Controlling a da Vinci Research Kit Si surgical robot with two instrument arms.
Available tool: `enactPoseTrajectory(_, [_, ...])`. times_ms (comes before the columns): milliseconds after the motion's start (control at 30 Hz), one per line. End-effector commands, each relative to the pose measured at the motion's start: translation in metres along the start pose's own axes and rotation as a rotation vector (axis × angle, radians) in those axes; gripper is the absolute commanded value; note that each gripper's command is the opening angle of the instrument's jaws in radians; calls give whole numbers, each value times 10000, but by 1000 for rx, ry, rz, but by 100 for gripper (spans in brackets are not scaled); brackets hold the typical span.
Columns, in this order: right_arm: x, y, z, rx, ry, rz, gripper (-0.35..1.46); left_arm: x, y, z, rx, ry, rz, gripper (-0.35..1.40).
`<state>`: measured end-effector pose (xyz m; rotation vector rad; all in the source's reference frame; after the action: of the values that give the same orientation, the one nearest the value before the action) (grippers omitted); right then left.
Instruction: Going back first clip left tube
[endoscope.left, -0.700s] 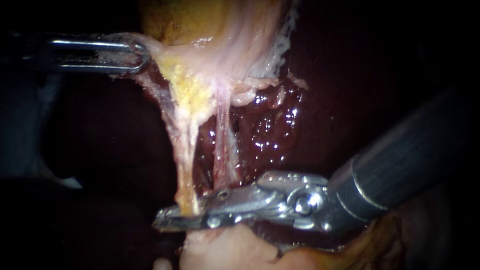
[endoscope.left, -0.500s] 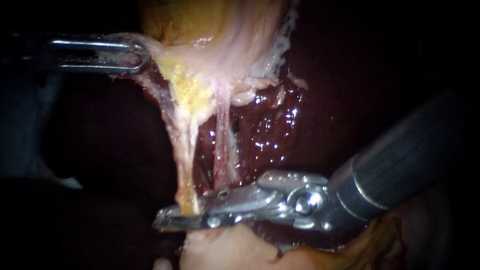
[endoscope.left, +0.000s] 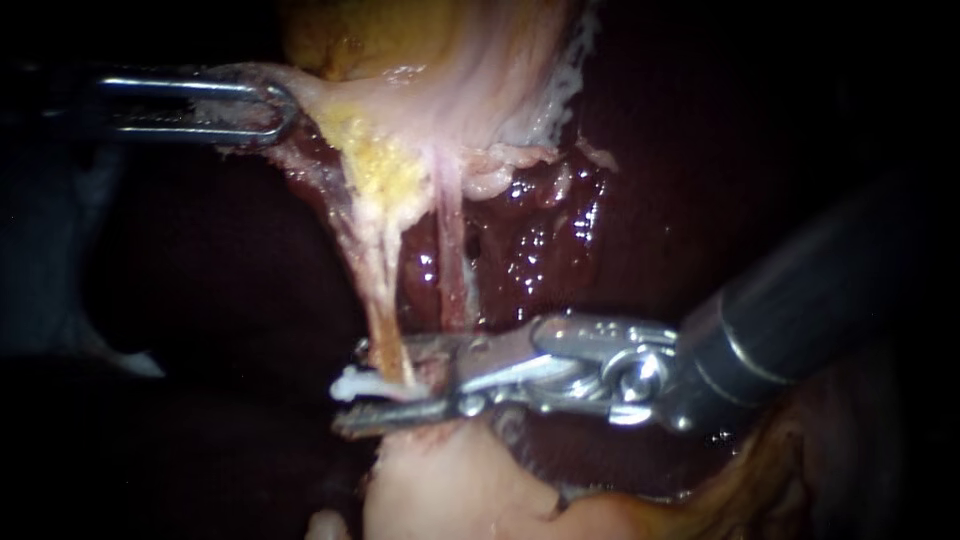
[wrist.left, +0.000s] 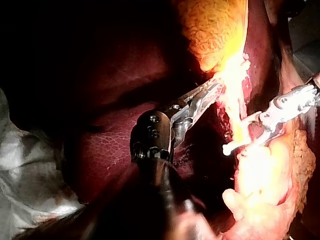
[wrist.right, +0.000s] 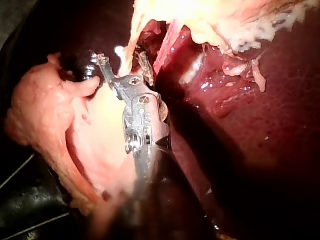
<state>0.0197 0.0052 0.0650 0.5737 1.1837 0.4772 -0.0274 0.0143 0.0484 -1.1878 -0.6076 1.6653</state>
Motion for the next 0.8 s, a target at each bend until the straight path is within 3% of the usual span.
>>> enactPoseTrajectory(33, [1, 0, -10, -6, 1, -23, 49, 0, 0, 0, 0, 0, 0, -35])
enactPoseTrajectory(167, [5, -1, -47, -19, -2, -131, 50, -1, -1, 0, 0, 0, 1, -35])
enactPoseTrajectory(467, [22, 0, -133, -32, -8, -236, 50, -2, -1, 0, 0, 0, 2, -35])
enactPoseTrajectory(800, [31, 6, -167, -29, -10, -267, 50, -4, -1, 0, 1, 1, 2, -35])
